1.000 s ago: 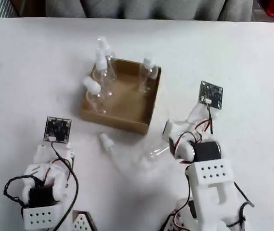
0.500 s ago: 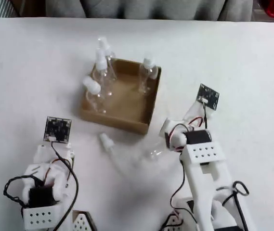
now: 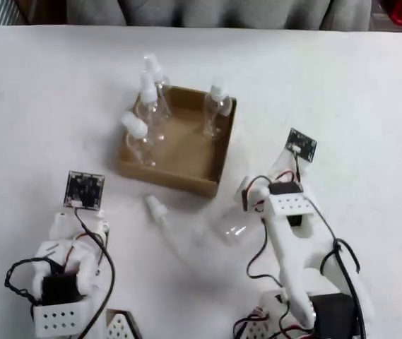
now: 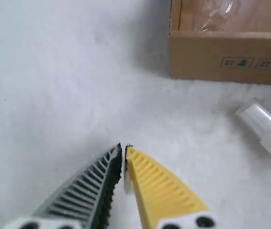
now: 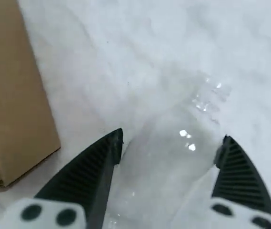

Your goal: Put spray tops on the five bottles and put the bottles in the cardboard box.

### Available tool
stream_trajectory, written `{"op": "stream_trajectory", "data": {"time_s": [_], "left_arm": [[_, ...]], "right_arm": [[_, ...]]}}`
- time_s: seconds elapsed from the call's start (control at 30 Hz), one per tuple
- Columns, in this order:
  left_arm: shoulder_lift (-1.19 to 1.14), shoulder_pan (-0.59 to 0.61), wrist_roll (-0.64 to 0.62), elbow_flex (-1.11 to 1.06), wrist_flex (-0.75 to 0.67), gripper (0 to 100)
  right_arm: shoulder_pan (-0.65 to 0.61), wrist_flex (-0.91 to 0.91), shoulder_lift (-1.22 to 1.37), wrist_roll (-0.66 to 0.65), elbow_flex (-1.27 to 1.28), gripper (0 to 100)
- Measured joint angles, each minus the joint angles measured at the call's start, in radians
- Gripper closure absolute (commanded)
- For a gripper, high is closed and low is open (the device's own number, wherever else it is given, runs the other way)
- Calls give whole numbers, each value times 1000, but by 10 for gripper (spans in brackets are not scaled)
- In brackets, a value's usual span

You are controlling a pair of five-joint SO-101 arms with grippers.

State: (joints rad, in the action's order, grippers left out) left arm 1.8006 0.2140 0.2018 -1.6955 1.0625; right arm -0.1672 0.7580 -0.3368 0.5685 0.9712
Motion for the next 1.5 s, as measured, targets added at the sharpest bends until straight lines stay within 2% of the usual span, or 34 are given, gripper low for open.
{"op": "stream_trajectory", "data": {"time_s": [0.1, 0.2, 0.37, 0.47, 0.67, 0.9, 1.07, 1.23, 1.43, 1.5], "left_arm": [[0, 0, 0, 0, 0, 980], [0, 0, 0, 0, 0, 980], [0, 0, 0, 0, 0, 980], [0, 0, 0, 0, 0, 980], [0, 0, 0, 0, 0, 980], [0, 0, 0, 0, 0, 980], [0, 0, 0, 0, 0, 980], [0, 0, 0, 0, 0, 980], [0, 0, 0, 0, 0, 980], [0, 0, 0, 0, 0, 980]], "right_arm": [[8, -5, 5, -18, 0, 988], [29, -5, 5, -89, 0, 957], [95, 9, -26, -292, -8, 979], [149, 98, -52, -500, -64, 973], [321, 382, -55, -1071, -241, 971], [529, 430, 55, -1352, -371, 971], [641, 422, 124, -1435, -419, 971], [727, 293, 210, -1471, -422, 964], [773, 169, 361, -1484, -422, 762], [781, 146, 377, -1484, -422, 735]]}}
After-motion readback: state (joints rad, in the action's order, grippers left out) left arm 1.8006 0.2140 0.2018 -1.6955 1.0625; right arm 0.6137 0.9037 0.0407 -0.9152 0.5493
